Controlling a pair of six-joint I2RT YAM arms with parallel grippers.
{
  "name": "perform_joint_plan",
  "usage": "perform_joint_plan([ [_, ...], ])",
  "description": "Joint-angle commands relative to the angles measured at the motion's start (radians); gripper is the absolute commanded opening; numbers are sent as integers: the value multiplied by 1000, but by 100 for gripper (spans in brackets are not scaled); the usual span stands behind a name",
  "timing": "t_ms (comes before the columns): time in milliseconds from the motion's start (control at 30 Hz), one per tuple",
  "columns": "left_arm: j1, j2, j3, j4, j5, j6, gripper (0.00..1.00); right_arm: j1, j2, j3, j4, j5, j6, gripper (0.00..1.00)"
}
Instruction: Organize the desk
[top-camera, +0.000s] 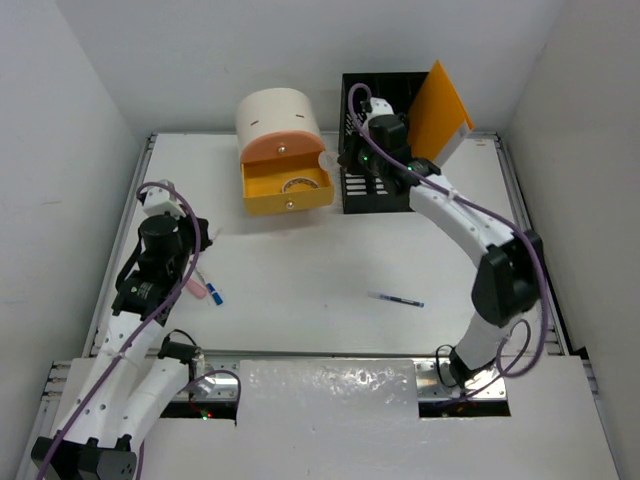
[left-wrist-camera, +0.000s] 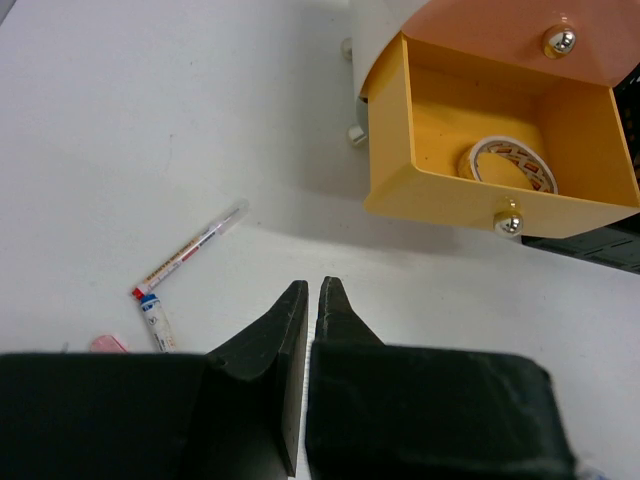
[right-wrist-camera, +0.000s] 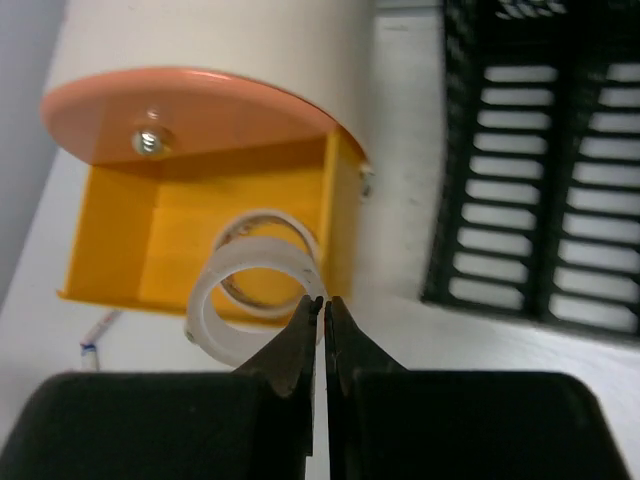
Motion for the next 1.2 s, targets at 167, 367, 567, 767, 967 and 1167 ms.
perform_joint_plan([
  [167,-8,-25,23,8,-14,-1,0,6,279,276,167,-247,109,0],
  [367,-7,-9,47,25,-21,5,0,29,275,264,210,-265,85,63],
  [567,-7,38,74,68,17,2,0,83,123,151,181,-250,-24,69],
  [767,-7,40,43,73,17,-6,0,158,-12,-142,268,-236,70,69],
  [967,-7,48,48,63,23,-4,0,204,-18,-363,544,-248,265,69],
  [1167,-7,51,63,13,55,-20,0,212,46,-434,749,-213,273,68],
])
